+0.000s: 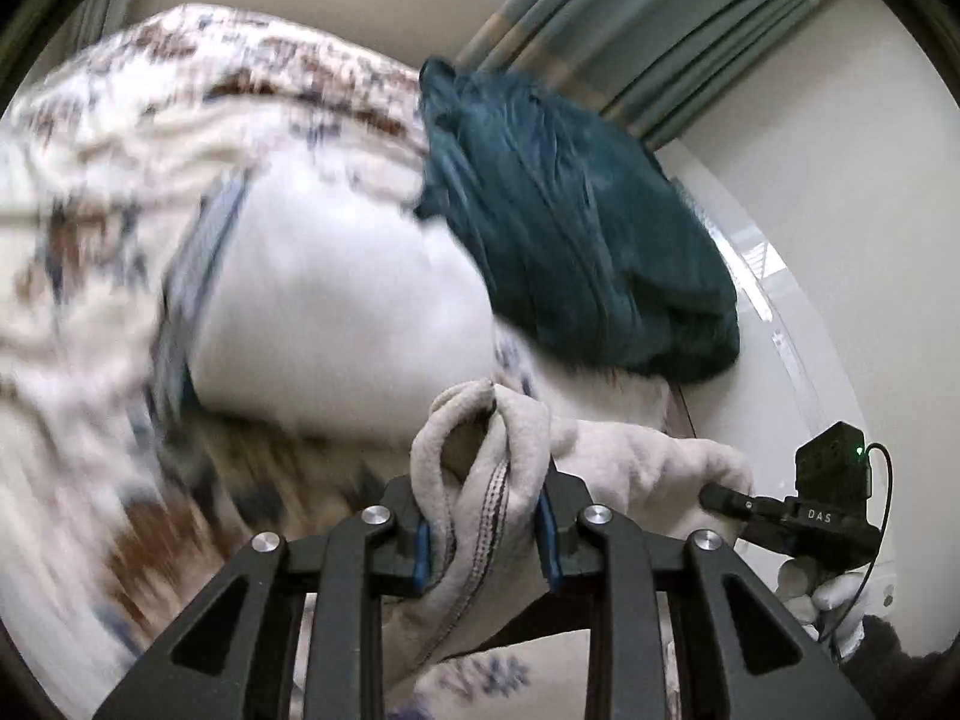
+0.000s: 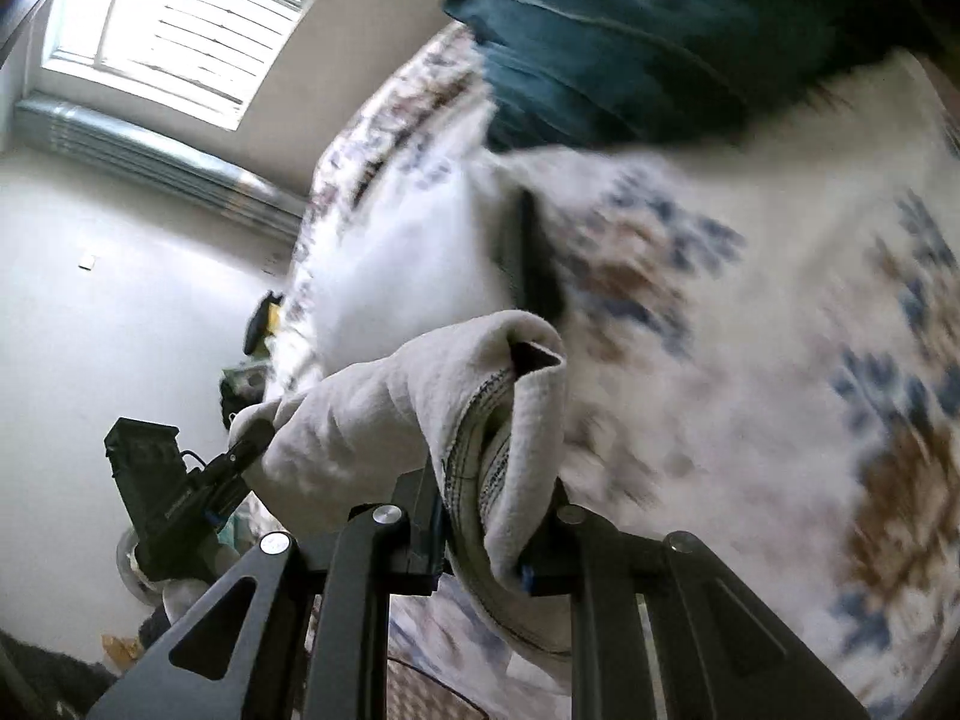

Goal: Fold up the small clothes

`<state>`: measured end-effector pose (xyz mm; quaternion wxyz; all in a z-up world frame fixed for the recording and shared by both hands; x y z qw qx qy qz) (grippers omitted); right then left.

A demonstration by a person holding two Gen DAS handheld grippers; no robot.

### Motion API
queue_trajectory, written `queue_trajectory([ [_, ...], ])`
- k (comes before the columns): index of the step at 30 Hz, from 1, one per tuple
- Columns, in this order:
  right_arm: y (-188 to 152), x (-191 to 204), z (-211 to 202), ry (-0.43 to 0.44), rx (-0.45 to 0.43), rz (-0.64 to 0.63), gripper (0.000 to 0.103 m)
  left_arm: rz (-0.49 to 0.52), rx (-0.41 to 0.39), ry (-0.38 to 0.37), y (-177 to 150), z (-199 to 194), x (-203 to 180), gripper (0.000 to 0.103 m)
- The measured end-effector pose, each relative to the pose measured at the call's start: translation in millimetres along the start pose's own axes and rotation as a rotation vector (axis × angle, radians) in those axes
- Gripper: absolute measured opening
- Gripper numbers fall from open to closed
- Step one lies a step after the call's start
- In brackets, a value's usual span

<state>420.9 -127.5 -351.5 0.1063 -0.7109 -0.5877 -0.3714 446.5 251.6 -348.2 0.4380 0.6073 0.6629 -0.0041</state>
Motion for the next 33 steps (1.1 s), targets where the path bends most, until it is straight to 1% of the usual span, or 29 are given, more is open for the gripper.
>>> queue_trajectory([
  [1,13.1,15.3,10.1,0.004,-0.011,-0.010,0.018,0.021,-0.011,0.020,26.7,0.0,6.5,0.023],
  [4,59.7,57.4,47.1,0.013,-0.037,-0.042,0.018,0.040,-0.027,0.047,86.7,10.5,27.2,0.023],
  [6,88.7,75.5,72.8,0.015,-0.046,-0.047,0.018,0.041,-0.024,0.065,116.8,24.8,45.0,0.024],
  [7,106.2,82.6,90.7,0.013,-0.046,-0.048,0.018,0.028,-0.013,0.081,136.3,39.6,60.9,0.024],
  [8,120.1,86.3,106.1,0.004,-0.042,-0.049,0.018,0.009,-0.001,0.094,149.1,51.9,74.2,0.024],
  [9,137.4,88.3,128.0,-0.022,-0.037,-0.050,0.018,-0.009,0.016,0.104,157.4,65.3,86.1,0.024],
  [11,159.5,87.7,159.8,-0.064,-0.023,-0.058,0.018,-0.040,0.068,0.149,172.9,99.6,114.2,0.026],
  [12,168.4,86.6,175.0,-0.097,-0.015,-0.065,0.018,-0.039,0.094,0.161,175.8,112.2,124.2,0.030],
  [13,178.4,81.3,193.3,-0.139,-0.001,-0.076,0.018,-0.035,0.132,0.187,175.7,129.3,136.6,0.031],
  [14,184.1,76.1,206.0,-0.164,0.014,-0.085,0.019,-0.032,0.151,0.201,175.1,138.5,143.1,0.033],
  [16,192.6,66.1,227.7,-0.217,0.039,-0.098,0.022,-0.039,0.171,0.202,172.8,151.8,154.8,0.038],
  [18,197.2,54.4,241.7,-0.246,0.061,-0.089,0.025,-0.051,0.170,0.189,173.9,155.2,160.8,0.043],
  [19,199.6,47.2,248.1,-0.257,0.068,-0.078,0.033,-0.064,0.169,0.179,176.8,157.0,164.9,0.046],
  [20,200.5,41.4,251.6,-0.271,0.075,-0.066,0.039,-0.088,0.174,0.182,179.4,158.0,170.1,0.052],
  [21,201.5,36.6,254.3,-0.277,0.079,-0.059,0.042,-0.104,0.171,0.181,182.8,157.7,172.8,0.056],
  [23,202.7,27.0,257.9,-0.301,0.080,-0.041,0.058,-0.094,0.164,0.214,187.6,155.8,172.8,0.060],
  [25,203.3,25.3,253.0,-0.330,0.065,-0.037,0.061,-0.067,0.145,0.239,190.3,149.2,166.2,0.060],
  [26,201.8,27.7,248.2,-0.365,0.051,-0.048,0.069,-0.057,0.136,0.255,190.8,145.4,162.9,0.061],
  [27,199.3,31.6,242.2,-0.411,0.035,-0.068,0.074,-0.044,0.127,0.278,190.1,141.1,159.0,0.067],
  [28,194.5,38.3,235.2,-0.468,0.018,-0.100,0.085,-0.024,0.116,0.326,187.7,133.7,152.6,0.073],
  [29,189.6,43.9,229.8,-0.503,0.004,-0.125,0.094,-0.006,0.101,0.366,184.6,126.4,146.8,0.085],
  [30,182.6,50.3,223.6,-0.550,-0.014,-0.154,0.097,0.009,0.086,0.392,181.7,120.9,141.9,0.090],
  [31,173.3,58.0,216.5,-0.596,-0.037,-0.186,0.099,0.045,0.062,0.431,173.9,111.7,130.8,0.090],
  [33,156.1,68.1,207.4,-0.654,-0.054,-0.222,0.100,0.083,0.045,0.487,161.0,102.7,117.1,0.092],
])
Point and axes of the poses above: each gripper's, at about its wrist camera, not at the fingertips, and z roughly the way its jaws point, x to its left, y to its top, the point moved 3 cm from there along z, roughly the way its jaws point, and after that the axes turned 3 degrees about -x, right-handed, at the moved point
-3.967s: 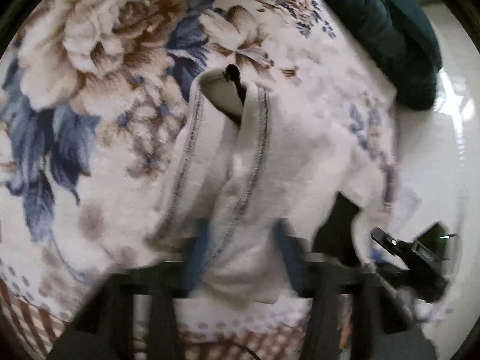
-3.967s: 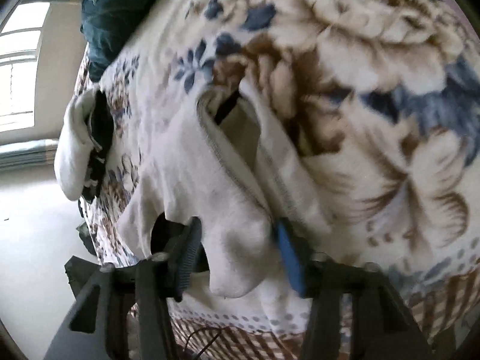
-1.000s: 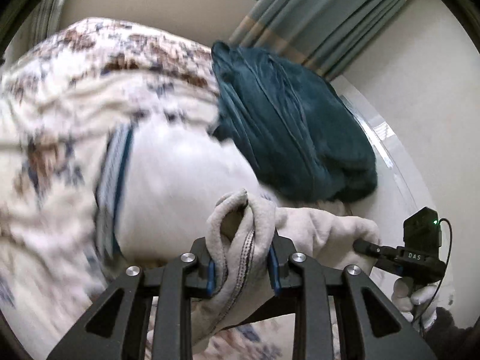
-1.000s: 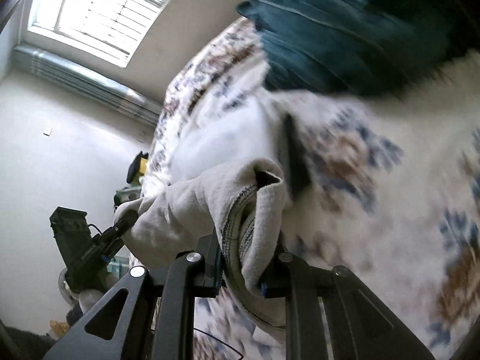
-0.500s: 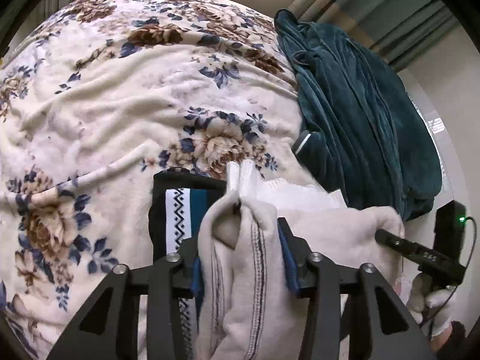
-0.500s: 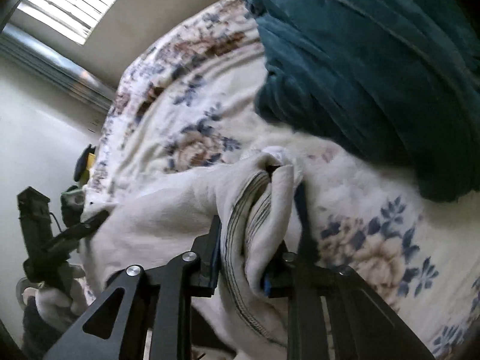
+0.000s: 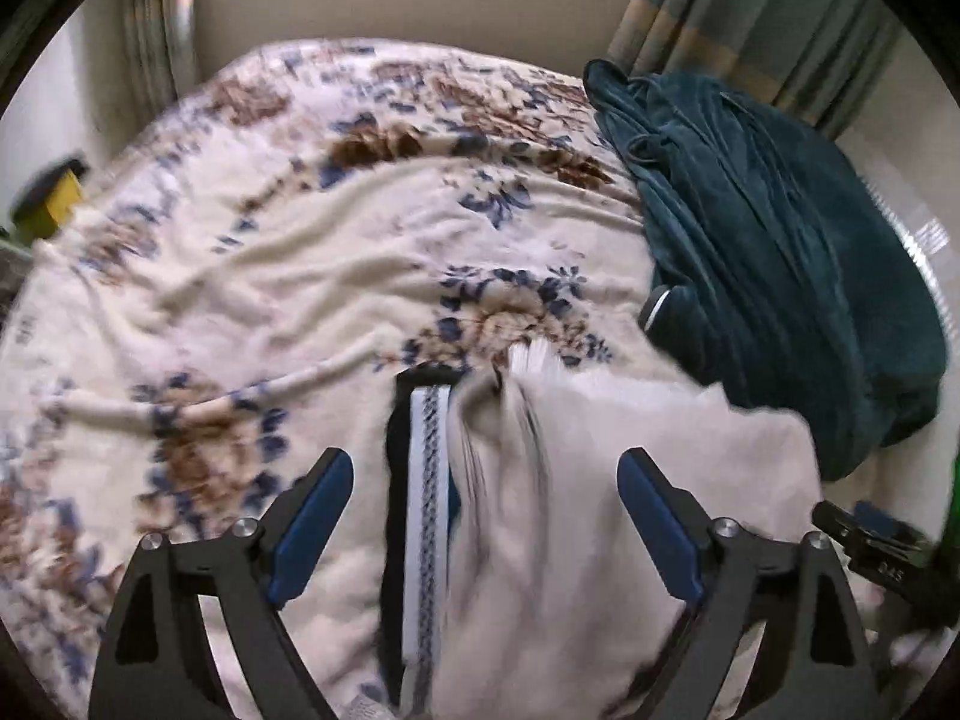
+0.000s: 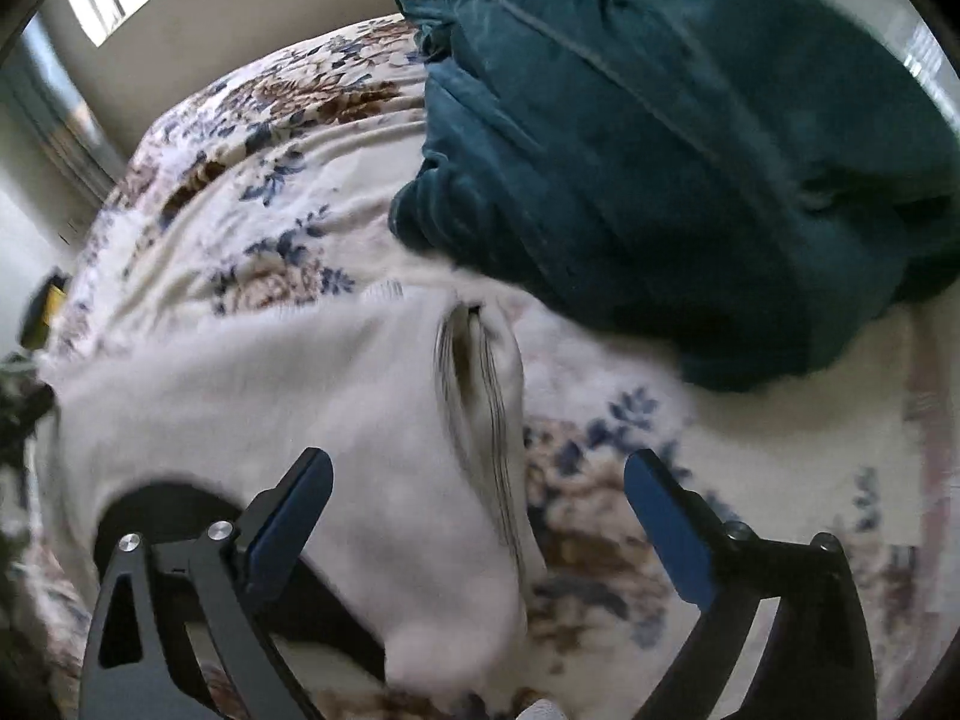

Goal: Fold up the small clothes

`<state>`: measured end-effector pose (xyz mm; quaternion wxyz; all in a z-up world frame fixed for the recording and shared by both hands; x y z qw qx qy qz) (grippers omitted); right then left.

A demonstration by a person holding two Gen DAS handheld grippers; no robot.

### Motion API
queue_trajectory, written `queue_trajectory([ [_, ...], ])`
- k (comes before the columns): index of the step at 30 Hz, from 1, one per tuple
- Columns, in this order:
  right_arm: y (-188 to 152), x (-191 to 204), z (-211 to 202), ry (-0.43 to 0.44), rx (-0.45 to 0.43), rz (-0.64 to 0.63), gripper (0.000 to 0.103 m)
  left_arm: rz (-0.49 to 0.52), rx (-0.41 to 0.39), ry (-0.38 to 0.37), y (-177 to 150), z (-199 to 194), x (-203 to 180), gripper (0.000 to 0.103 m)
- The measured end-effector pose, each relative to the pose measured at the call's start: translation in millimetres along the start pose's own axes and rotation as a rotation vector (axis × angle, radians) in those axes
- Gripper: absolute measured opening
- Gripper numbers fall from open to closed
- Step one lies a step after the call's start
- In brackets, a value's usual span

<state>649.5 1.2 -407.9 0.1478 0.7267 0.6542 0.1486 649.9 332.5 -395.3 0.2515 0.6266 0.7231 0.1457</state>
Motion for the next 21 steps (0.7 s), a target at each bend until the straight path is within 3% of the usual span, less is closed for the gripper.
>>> queue_trajectory([
  [4,-31.2,11.2,-29.1,-0.063,-0.010,-0.042,0.102,0.065,0.010,0.162,-34.7,-26.5,-21.6,0.097],
  [12,-61.5,2.0,-119.4,-0.086,-0.075,-0.029,0.102,0.067,0.008,0.143,-68.0,-90.7,-46.6,0.097],
  [21,-96.4,0.4,-274.0,-0.067,-0.178,-0.063,0.102,0.104,-0.030,0.112,-91.7,-213.3,-80.4,0.097],
])
Point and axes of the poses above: each gripper's, at about its wrist camera, not at the fingertips, and z roughly the way its jaws point, x to its left, y to its top, the point moved 3 cm from there along z, roughly the way its jaws point, and after that the axes turned 3 degrees about -x, right-handed, at the moved point
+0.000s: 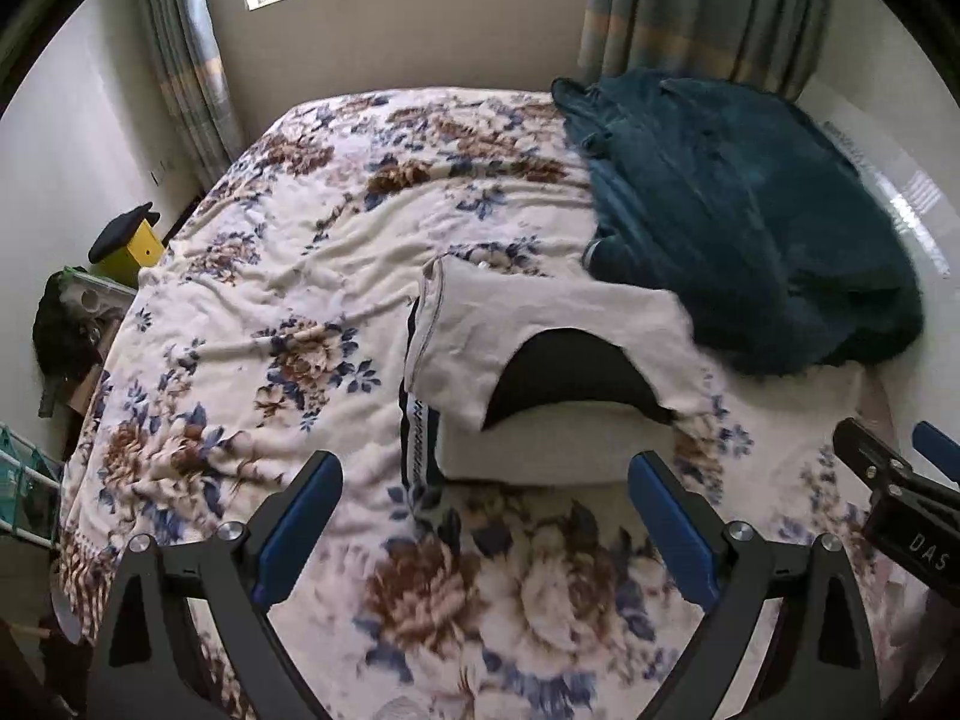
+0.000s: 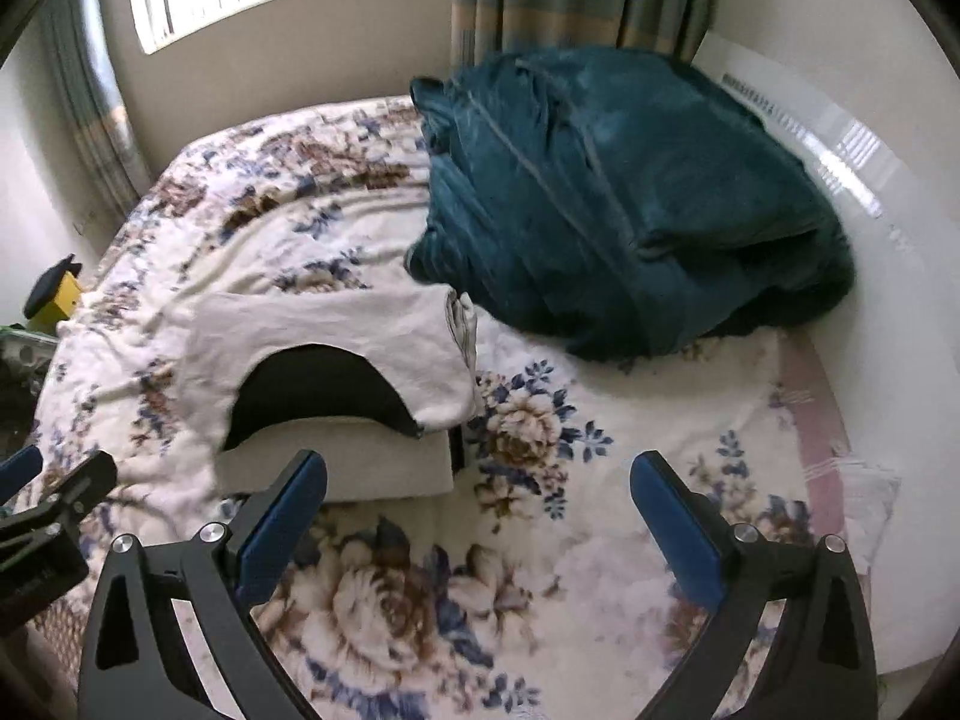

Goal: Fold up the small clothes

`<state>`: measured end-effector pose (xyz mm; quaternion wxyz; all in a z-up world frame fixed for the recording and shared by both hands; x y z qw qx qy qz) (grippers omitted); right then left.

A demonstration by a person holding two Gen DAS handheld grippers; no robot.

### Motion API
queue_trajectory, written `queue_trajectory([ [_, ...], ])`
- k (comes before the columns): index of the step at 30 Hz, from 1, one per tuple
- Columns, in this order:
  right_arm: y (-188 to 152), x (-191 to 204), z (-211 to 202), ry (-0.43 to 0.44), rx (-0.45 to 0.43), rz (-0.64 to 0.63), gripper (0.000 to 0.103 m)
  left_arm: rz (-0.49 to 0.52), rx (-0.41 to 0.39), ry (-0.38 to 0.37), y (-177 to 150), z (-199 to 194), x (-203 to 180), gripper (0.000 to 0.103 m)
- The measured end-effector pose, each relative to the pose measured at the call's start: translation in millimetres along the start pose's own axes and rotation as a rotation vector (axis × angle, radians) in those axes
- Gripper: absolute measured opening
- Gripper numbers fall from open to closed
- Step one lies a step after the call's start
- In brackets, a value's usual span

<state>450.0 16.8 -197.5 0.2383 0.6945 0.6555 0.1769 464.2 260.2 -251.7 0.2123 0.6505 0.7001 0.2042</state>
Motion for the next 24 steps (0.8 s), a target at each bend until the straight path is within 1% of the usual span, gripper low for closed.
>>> queue_trajectory([
  [4,-5.2,-11.3,-76.3,0.014,-0.053,0.007,0.102,0.027,-0.048,0.021,-6.2,-65.9,-5.4,0.097],
  [8,-8.2,-21.3,-149.8,0.031,-0.101,-0.003,0.102,0.026,-0.094,0.009,-9.3,-125.0,-8.4,0.097],
  [10,-10.2,-25.7,-182.4,0.035,-0.128,-0.011,0.102,0.028,-0.114,0.001,-8.9,-149.8,-10.4,0.097],
  [13,-16.2,-32.3,-228.7,0.043,-0.164,-0.022,0.102,0.031,-0.155,0.012,-9.7,-182.2,-10.7,0.097],
  [18,-22.0,-43.2,-281.0,0.068,-0.189,-0.019,0.102,0.009,-0.186,0.004,-17.6,-223.1,-11.0,0.097],
  [22,-22.8,-51.6,-316.5,0.082,-0.228,-0.024,0.102,-0.004,-0.204,-0.002,-25.3,-244.3,-12.8,0.097],
  [23,-23.3,-53.1,-323.1,0.081,-0.234,-0.026,0.102,-0.008,-0.208,-0.011,-27.7,-248.7,-13.4,0.098],
  [24,-24.5,-55.2,-330.0,0.080,-0.238,-0.028,0.102,-0.007,-0.211,-0.011,-29.8,-252.0,-13.9,0.103],
])
Point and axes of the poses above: each gripper's, at about its wrist camera, not at the fingertips, and z roughly the way its jaws point, x to its left, y to its top, the point moved 3 cm from there along z, roughly the way its jaws point, and after that the axes turned 3 degrees about -x, right-handed, at the moved point
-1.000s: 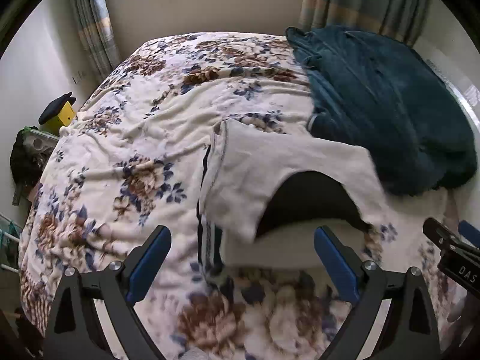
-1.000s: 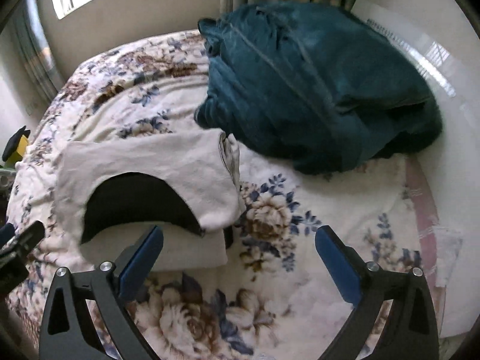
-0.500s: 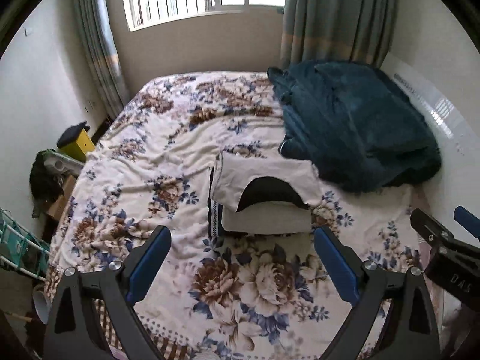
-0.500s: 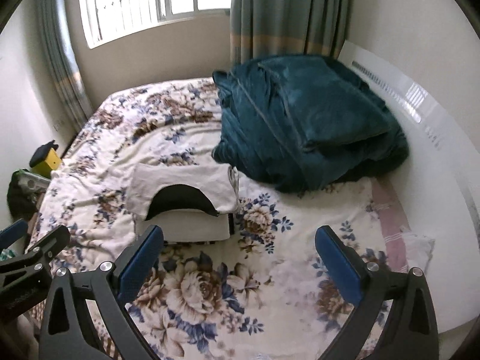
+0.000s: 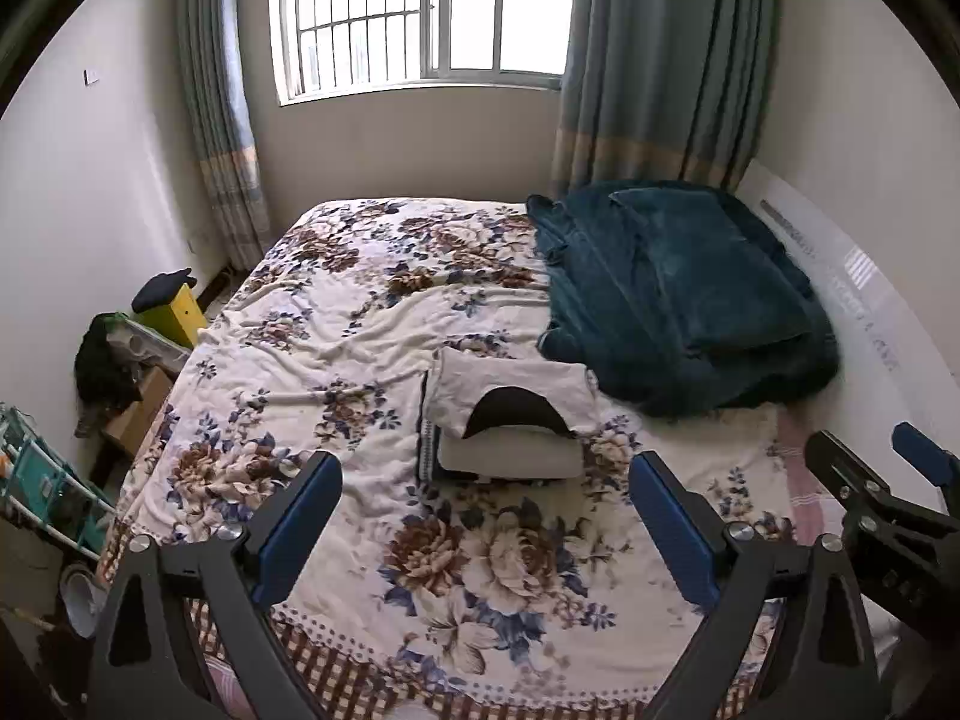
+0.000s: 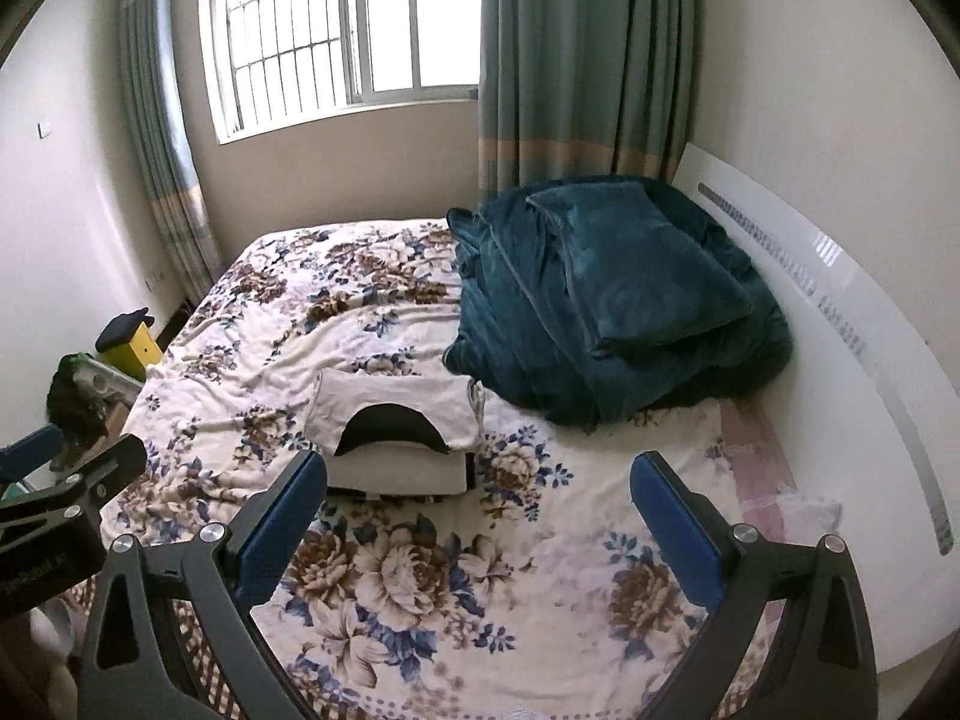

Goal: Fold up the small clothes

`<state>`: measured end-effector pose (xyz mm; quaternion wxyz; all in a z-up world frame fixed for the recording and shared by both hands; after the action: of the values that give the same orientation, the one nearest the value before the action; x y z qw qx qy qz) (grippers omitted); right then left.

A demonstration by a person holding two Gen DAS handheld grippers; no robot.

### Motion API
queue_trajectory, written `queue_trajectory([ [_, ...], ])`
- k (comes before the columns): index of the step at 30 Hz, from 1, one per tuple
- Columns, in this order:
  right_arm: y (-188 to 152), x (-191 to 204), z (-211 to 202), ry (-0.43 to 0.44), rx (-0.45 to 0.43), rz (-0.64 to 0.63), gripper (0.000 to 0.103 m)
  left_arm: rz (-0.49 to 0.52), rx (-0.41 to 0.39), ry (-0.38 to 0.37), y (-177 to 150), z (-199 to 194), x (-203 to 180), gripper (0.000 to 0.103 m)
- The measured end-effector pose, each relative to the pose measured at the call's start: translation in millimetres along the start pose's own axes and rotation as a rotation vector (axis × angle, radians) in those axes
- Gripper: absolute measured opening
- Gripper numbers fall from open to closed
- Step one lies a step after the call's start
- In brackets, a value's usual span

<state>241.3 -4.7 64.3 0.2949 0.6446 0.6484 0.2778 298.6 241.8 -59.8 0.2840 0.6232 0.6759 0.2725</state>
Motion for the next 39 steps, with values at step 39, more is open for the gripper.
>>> queue_trajectory([
  [39,-8.9,-9.1,-41.4,0.010,0.001,-0.018,0.103,0.011,-0.010,0.053,-14.9,-41.3,-7.0,0.103],
])
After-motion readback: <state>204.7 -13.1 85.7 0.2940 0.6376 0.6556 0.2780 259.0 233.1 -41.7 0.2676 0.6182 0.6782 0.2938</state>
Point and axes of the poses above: each gripper's, at about its wrist camera, not at the fingertips, and z roughly the way its jaws point, x to its left, y to its top, the point moved 3 cm from there along z, roughly the way its jaws point, and after that the axes turned 3 degrees about -x, right-handed, at the moved point
